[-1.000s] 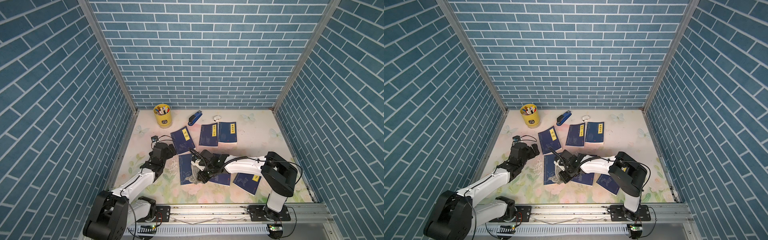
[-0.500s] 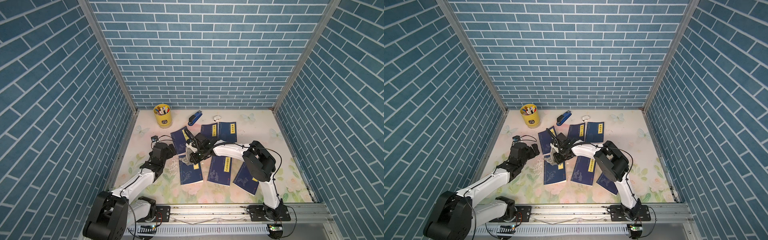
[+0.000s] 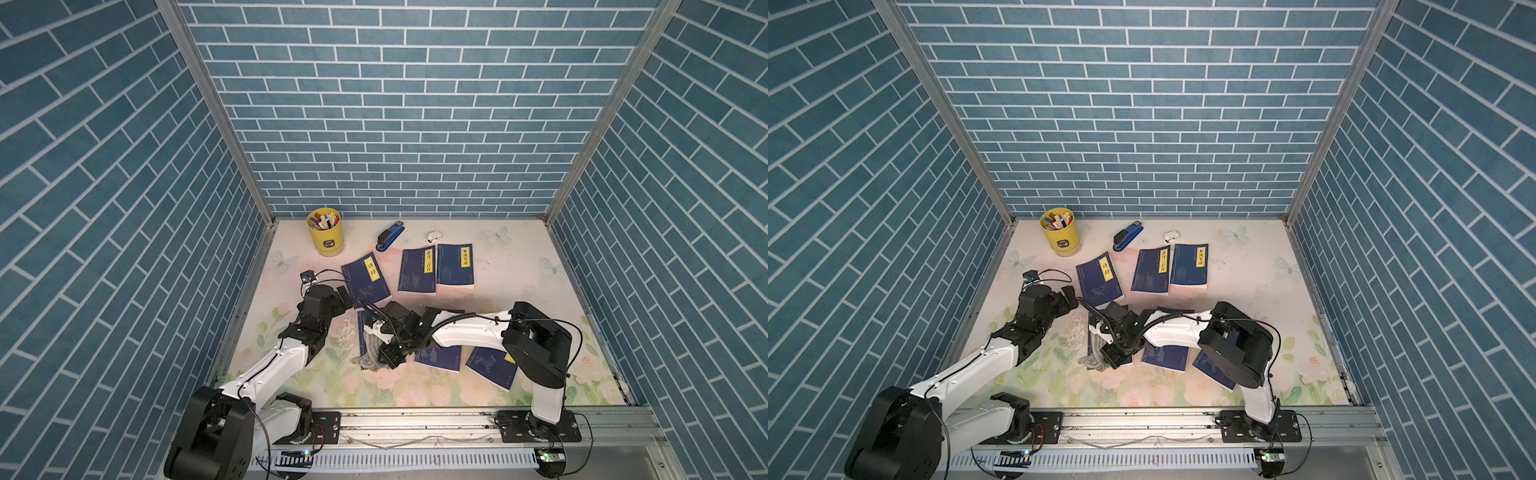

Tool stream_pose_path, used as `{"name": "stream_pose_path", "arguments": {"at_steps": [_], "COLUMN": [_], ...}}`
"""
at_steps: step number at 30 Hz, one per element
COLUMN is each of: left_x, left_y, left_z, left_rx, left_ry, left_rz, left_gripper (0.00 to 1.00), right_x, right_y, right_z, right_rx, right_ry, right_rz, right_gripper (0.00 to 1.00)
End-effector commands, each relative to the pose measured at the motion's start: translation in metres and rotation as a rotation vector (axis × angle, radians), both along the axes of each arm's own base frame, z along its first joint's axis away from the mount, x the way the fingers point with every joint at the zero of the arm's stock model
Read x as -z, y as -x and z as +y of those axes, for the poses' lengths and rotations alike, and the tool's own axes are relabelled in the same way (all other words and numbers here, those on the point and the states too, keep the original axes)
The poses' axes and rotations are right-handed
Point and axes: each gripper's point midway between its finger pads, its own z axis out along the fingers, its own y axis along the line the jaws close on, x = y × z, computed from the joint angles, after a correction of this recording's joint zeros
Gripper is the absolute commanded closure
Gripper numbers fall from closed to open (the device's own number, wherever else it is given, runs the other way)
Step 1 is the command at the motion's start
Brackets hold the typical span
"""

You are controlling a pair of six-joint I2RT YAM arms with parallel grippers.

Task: Wipe the cover of the book
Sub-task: Wipe the dirt from the cover of the book.

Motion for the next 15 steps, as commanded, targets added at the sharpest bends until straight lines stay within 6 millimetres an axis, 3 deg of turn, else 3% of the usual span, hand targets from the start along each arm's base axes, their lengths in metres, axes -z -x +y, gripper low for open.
{"name": "stream_pose_path", "arguments": {"at_steps": [1,4,8,11,15], "left_x": [0.008,0.008,0.004,0.004,0.007], "left_y": [0.000,0.001,0.004,0.005,0.005], "left_z": [0.000,0.000,0.003,0.004,0.004], "left_rx": [0.004,0.004,-0.010,-0.013,-0.009], "left_ry": [0.009,0.013,0.019,0.020,0.036], "left_rz": [0.012,0.016,0.001,0.002,0.005], "left_gripper": [0.00,0.00,0.00,0.00,0.01], "right_x": [0.057,0.057,0.055,0.051,0.055], "right_y": [-0.015,-0.051,-0.078,-0.079,-0.055], "right_z": [-0.037,-0.026,-0.013,-0.005,-0.011], "right_rx": [0.055,0.119,0.130,0.102,0.065], "right_ry": [0.204,0.171,0.149,0.135,0.137], "right_rz": [0.029,0.019,0.010,0.015,0.017], "right_gripper": [1.00,1.00,1.00,1.00,1.00]}}
